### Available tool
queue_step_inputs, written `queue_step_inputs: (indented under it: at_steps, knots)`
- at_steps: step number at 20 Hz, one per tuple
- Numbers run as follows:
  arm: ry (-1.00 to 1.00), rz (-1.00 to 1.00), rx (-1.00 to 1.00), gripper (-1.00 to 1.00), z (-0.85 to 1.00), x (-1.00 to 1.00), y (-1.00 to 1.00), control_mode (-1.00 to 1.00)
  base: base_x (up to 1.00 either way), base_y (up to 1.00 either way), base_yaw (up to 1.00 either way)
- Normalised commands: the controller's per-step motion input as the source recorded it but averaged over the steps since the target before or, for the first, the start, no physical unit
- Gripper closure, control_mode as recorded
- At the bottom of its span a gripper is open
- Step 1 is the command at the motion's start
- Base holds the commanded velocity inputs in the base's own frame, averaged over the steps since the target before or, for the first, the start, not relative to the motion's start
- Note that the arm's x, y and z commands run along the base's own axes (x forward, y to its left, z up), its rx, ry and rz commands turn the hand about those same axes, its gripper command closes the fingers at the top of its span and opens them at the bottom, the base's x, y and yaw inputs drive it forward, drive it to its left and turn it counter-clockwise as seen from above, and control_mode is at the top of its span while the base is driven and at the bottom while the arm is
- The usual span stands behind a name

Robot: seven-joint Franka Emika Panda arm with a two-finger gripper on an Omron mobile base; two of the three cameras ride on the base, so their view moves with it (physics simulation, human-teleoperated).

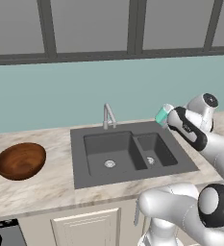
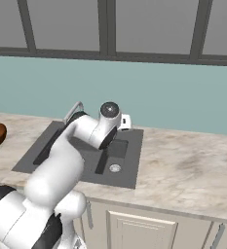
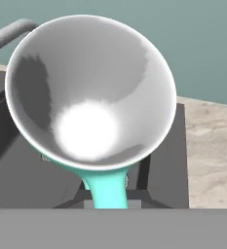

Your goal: Place the mug in the left basin and the bowl in the right basin of the sink.

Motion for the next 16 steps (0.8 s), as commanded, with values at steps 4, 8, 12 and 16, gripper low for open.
queue_step_inputs:
  at_steps: [4, 8, 12, 16]
  knots:
    - [0.02, 0.00, 0.00, 1.00, 0.00, 0.00, 0.82, -1.00, 0.00, 0.00, 0.00]
    - [0.00, 0.00, 0.00, 1.00, 0.00, 0.00, 0.77, -1.00, 0.00, 0.00, 0.00]
    - [0.00, 0.00, 0.00, 1.00, -0.16, 0.00, 0.63, -1.00, 0.00, 0.00, 0.00]
    - [0.00, 0.00, 0.00, 1.00, -0.41, -0.08, 0.47, -1.00, 0.00, 0.00, 0.00]
